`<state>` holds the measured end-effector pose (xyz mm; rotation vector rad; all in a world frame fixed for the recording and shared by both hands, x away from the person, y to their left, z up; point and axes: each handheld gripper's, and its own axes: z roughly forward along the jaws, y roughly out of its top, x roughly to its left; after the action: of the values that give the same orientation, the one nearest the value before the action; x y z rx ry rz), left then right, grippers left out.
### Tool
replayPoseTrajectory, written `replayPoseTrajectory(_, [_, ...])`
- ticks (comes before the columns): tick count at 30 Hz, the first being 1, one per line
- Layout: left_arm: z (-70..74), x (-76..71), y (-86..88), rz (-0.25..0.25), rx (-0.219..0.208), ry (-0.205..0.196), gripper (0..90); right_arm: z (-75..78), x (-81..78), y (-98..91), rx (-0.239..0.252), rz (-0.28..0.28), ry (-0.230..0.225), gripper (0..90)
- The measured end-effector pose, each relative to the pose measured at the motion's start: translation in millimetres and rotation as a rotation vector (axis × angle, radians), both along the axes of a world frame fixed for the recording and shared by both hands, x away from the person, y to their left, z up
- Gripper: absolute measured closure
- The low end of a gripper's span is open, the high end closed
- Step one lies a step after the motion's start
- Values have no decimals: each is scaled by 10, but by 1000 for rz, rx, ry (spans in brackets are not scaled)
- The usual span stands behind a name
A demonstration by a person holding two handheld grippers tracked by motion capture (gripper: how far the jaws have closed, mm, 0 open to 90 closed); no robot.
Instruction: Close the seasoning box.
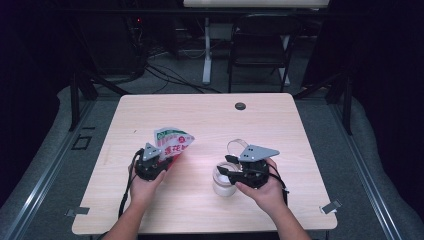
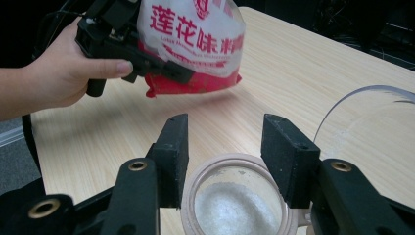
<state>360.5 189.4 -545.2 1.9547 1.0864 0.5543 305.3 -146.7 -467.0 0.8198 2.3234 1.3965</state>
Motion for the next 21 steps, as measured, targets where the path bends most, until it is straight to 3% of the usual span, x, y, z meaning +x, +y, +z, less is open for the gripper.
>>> replayPoseTrajectory(11, [36,52,287,124,9,-7,752,12,8,-24,5,-18,-2,505])
replayPoseTrajectory(21, [40,70,445,199,44,-15,751,16,16,-49,20,-28,15,508])
